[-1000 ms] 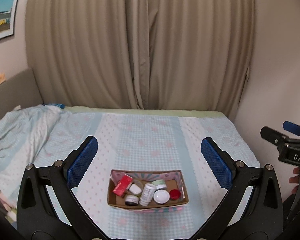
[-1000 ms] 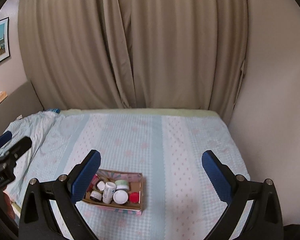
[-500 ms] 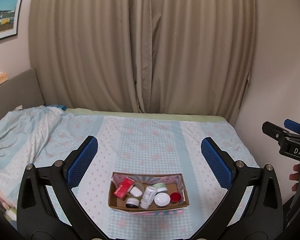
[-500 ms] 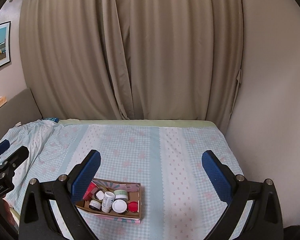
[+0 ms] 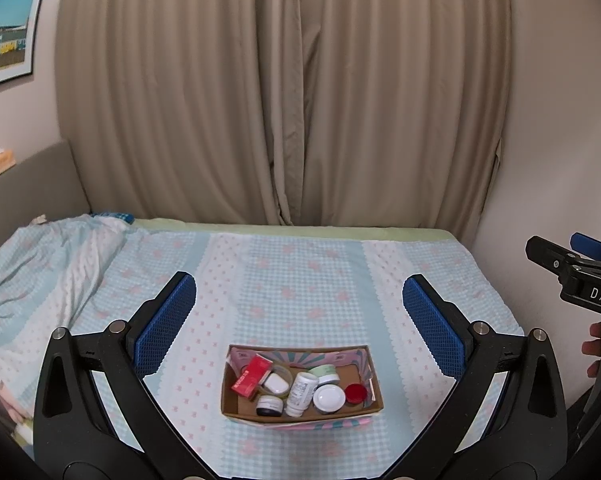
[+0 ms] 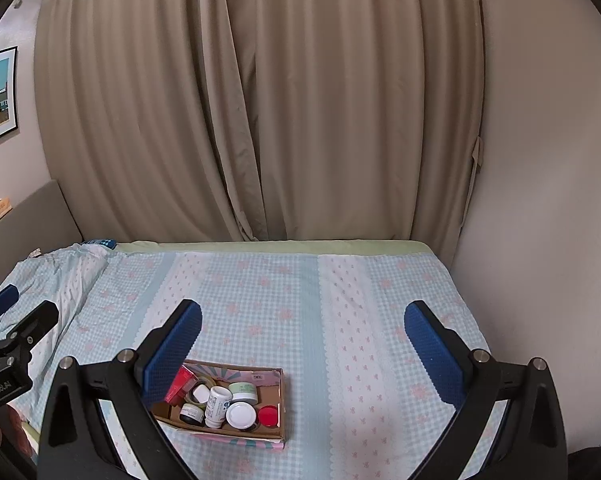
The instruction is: Organize rigid objects
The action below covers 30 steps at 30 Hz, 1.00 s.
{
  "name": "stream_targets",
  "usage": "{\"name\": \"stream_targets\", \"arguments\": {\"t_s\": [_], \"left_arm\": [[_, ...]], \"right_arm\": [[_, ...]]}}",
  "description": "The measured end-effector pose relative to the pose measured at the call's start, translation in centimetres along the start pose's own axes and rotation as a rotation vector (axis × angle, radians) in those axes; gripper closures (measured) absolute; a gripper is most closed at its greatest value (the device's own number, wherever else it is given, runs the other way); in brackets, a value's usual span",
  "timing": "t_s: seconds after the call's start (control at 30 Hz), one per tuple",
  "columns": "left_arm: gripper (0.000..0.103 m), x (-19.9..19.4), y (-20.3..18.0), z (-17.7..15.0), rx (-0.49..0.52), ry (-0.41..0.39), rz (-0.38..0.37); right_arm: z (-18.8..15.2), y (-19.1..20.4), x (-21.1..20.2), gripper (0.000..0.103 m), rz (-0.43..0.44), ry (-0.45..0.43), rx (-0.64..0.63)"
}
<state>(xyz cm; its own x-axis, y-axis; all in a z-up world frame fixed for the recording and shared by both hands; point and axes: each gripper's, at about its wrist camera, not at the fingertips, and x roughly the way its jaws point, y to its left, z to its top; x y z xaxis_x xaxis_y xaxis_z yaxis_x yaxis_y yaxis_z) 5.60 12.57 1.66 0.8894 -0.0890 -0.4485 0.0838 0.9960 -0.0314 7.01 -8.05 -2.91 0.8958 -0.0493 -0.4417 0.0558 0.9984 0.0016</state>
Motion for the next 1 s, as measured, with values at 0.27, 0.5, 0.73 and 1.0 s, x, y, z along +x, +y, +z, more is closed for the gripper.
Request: {"name": "stream_targets", "arguments": {"t_s": [0.27, 0.5, 0.73, 1.0], "left_arm": [[0.0, -0.04, 0.04, 0.03, 0.005, -0.001, 0.006], [0.0, -0.02, 0.06, -0.18, 0.008, -0.004, 0.014], [0.0, -0.05, 0.32, -0.23, 0.004, 0.0, 0.015], [0.0, -0.36, 0.13, -0.19, 0.01, -0.026, 0.03]], "right_arm": [[-0.01, 0.03, 0.0, 0.002, -0.001, 0.001, 0.003], [-0.28, -0.07, -0.08, 0.002, -0.005, 0.004, 0.003], [-0.35, -0.15, -0.3, 0.002, -0.007, 0.002, -0.001], [-0.33, -0.2, -0.48, 0.002, -0.012, 0.003, -0.004]]}}
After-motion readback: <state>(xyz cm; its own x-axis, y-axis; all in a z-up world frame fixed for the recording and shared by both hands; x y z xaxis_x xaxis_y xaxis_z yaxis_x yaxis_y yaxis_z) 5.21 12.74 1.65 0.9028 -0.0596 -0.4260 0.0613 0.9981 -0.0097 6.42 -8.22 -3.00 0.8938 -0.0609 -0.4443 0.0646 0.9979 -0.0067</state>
